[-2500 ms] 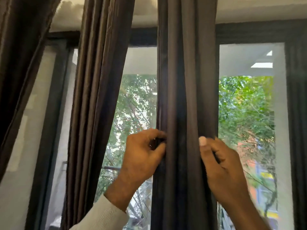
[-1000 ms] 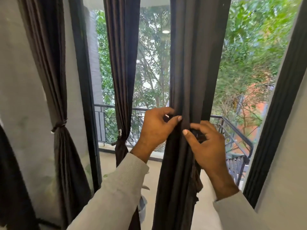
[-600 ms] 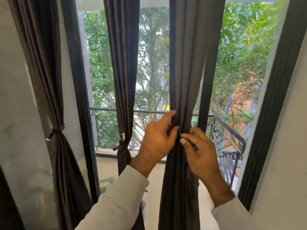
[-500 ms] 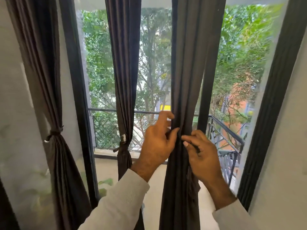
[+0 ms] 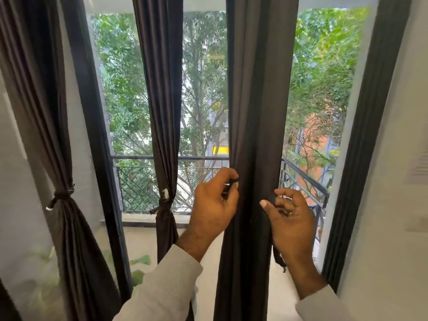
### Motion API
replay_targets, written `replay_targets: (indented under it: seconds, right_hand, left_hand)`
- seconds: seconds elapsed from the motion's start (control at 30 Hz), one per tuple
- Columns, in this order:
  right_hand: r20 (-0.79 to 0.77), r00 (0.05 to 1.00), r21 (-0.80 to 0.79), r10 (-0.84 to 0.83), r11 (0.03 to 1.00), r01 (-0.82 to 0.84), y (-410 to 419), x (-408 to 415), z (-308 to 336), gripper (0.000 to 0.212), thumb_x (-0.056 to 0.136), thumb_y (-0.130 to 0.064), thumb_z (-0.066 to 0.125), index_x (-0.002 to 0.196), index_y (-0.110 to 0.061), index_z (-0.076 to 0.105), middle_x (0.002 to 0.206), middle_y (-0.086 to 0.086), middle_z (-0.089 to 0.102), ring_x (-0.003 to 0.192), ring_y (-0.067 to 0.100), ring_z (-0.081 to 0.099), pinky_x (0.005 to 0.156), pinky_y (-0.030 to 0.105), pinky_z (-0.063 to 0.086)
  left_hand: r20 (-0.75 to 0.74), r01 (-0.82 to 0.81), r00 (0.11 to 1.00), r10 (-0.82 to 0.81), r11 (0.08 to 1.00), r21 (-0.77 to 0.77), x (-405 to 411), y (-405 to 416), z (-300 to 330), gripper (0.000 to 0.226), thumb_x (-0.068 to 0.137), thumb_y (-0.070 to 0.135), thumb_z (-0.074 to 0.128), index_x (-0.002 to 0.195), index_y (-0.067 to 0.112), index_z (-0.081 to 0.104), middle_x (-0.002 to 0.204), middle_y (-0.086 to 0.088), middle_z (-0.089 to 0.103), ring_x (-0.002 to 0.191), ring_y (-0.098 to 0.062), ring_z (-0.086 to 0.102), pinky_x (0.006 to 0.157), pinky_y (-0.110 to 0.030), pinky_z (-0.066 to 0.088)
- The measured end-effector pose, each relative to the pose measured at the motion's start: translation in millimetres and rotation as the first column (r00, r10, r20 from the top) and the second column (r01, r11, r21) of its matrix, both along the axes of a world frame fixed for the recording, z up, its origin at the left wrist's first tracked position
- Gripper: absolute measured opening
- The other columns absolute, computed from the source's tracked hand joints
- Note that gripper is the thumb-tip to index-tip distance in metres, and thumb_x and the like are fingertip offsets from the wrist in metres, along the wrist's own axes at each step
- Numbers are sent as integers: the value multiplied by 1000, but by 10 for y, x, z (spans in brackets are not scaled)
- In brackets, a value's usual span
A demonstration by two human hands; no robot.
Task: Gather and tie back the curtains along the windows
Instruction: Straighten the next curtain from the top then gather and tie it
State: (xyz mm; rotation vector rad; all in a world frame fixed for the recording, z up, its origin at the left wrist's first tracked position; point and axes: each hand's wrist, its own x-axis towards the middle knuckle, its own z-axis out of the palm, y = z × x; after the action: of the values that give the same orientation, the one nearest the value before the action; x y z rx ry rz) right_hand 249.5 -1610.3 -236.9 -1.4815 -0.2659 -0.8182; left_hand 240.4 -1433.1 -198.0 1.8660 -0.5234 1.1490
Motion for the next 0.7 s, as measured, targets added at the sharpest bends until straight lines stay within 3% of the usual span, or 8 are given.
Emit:
replay_targets:
  seconds: [0.07, 0.17, 0.2, 0.3, 0.4, 0.47, 0.57, 0.7]
  right_hand:
    - [37, 993, -62, -113, 991, 116, -28, -15, -40, 33, 86, -18, 87, 110, -23, 65, 86, -8, 78, 76, 5, 74, 72, 13, 56]
    - [149, 944, -179, -293, 931, 317, -102, -39, -102, 23, 89, -21, 83, 108, -21, 69, 85, -11, 74, 74, 7, 74, 73, 0, 46]
    - [246, 899, -251, -362, 872, 420, -135, -29, -138, 17, 90, -18, 82, 105, -17, 73, 88, -7, 75, 79, 15, 75, 79, 5, 49]
    - [515, 761, -384, -395, 687, 617, -230, 59, -205, 3, 94, -14, 79, 97, -15, 80, 110, 8, 74, 101, 32, 67, 92, 43, 52]
    - [471, 859, -445, -202, 786, 429, -208, 180, -239, 8, 95, -18, 72, 98, -13, 78, 102, 4, 71, 94, 29, 66, 90, 40, 52]
    - [366, 928, -510, -68, 820, 261, -192, 212, -259, 18, 98, -22, 63, 107, -14, 76, 105, 2, 74, 93, 24, 69, 91, 31, 54]
    - [290, 952, -556, 101, 827, 81, -265, 233, -257, 21, 96, -15, 65, 115, -16, 75, 109, -3, 74, 97, 12, 66, 96, 9, 46]
    - [251, 941, -443, 229, 891, -99, -472, 279, -195, 17, 101, -9, 67, 114, -16, 75, 110, -7, 70, 97, 5, 69, 87, 23, 57]
  left_hand:
    - [0, -43, 999, 43, 999, 34, 24, -38, -37, 16, 100, 8, 68, 112, 19, 71, 79, 14, 66, 62, -1, 64, 62, -18, 52]
    - [24, -83, 996, 82, 995, 53, 34, -99, -58, 16, 102, 11, 65, 113, 22, 69, 78, 8, 68, 63, -9, 66, 60, -30, 58]
    - [28, -92, 995, 91, 994, 52, 33, -134, -61, 16, 102, 11, 65, 113, 22, 69, 77, 8, 68, 62, -10, 66, 60, -31, 58]
    - [17, -139, 990, 138, 989, 53, 60, -261, -58, 16, 100, 10, 67, 113, 20, 70, 68, 18, 60, 52, -2, 57, 57, -17, 46]
    - [-8, -114, 993, 115, 993, 31, 114, -405, -27, 18, 99, 11, 68, 115, 20, 68, 84, 19, 70, 64, 2, 66, 65, -16, 51]
    - [-28, -53, 998, 53, 998, -17, 125, -517, -2, 16, 100, 17, 67, 115, 22, 67, 91, 11, 75, 76, -2, 73, 71, -26, 59]
    - [-50, -43, 998, 40, 998, -52, 97, -621, -2, 15, 100, 27, 75, 112, 23, 67, 87, 10, 75, 71, -4, 74, 64, -24, 58]
    - [-88, -77, 993, 73, 996, -43, 98, -601, -11, 32, 94, 13, 79, 111, 30, 56, 87, 4, 75, 68, -9, 75, 61, -32, 60]
